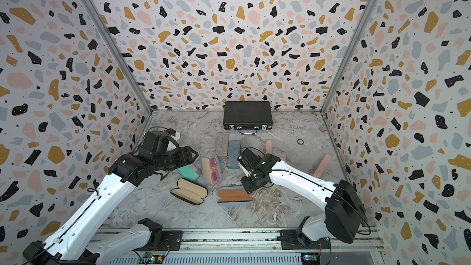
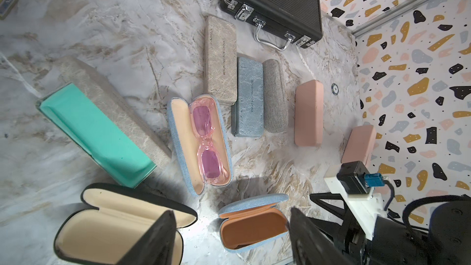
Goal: Close the glasses case
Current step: Adjust the glasses case at the center of the board.
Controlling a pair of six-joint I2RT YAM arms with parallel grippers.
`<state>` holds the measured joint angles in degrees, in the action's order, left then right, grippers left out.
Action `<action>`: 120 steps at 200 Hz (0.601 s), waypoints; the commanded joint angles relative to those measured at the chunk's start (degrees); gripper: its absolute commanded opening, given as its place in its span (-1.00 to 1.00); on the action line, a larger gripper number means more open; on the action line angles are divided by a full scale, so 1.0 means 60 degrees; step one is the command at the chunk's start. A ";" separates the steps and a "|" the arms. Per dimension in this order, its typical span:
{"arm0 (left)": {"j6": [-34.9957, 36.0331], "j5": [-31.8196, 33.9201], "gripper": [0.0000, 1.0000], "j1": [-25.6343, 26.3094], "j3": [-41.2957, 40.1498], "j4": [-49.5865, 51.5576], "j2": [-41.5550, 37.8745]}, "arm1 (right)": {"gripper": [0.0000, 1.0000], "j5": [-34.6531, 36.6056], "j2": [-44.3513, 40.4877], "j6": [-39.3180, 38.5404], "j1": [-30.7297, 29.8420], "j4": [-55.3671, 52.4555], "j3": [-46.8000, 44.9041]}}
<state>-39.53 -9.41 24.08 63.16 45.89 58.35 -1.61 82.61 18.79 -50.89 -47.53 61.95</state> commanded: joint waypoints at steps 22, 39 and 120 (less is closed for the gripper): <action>0.0026 0.0118 0.43 -0.0173 -0.0182 0.0057 -0.0321 | 0.12 0.0633 0.0661 -0.0916 -0.0553 0.0008 0.0597; 0.0047 0.0075 0.43 -0.0196 -0.0236 0.0057 -0.0337 | 0.11 0.0605 0.0945 -0.1083 -0.0667 0.0027 0.0719; -0.0003 -0.0378 0.44 -0.0379 -0.0448 -0.0162 -0.0315 | 0.04 0.0546 0.2154 -0.1553 -0.0761 0.0078 0.1308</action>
<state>-39.68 -10.59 22.28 61.19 46.26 56.84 0.95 94.48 11.05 -55.27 -46.41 67.44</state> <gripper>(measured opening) 0.721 0.524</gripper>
